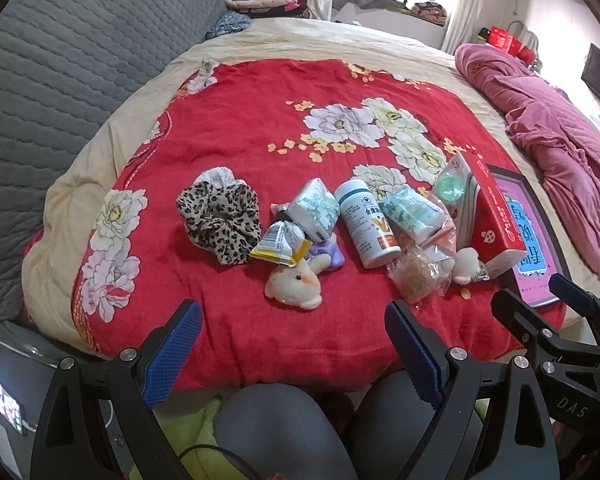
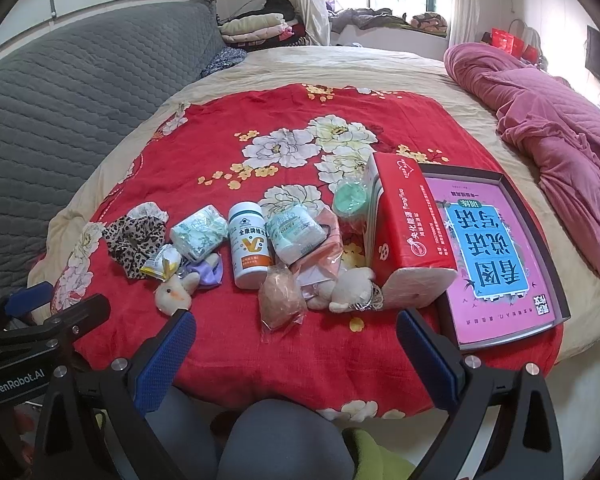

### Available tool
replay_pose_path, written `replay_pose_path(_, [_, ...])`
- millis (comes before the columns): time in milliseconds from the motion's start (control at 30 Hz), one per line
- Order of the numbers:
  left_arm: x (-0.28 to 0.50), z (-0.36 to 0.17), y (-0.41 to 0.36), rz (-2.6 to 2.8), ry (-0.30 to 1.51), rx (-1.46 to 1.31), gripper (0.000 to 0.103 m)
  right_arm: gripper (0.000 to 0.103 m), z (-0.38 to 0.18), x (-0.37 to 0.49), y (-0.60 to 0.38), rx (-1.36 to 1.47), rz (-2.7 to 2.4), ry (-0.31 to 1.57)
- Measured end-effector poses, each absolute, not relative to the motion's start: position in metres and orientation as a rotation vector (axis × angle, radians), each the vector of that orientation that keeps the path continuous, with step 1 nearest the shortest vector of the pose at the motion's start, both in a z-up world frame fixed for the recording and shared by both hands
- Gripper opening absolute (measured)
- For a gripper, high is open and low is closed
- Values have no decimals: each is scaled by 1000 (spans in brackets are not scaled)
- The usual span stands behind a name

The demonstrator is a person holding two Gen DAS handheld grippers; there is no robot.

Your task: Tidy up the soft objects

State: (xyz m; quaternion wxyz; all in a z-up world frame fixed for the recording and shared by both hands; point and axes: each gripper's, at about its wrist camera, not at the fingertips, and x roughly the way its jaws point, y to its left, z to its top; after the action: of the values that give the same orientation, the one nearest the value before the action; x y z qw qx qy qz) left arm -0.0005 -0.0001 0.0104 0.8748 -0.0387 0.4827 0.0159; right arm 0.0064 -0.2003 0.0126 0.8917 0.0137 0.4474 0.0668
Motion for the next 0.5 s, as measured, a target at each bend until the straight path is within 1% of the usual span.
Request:
replay_pose_path(267, [5,-1,14,27,1034,-126,93,101,5,10,-207,31,125,944])
replay_pose_path(500, [16,-16,44,51,1059,-182,93,101,-5,17,-204,20,128,963])
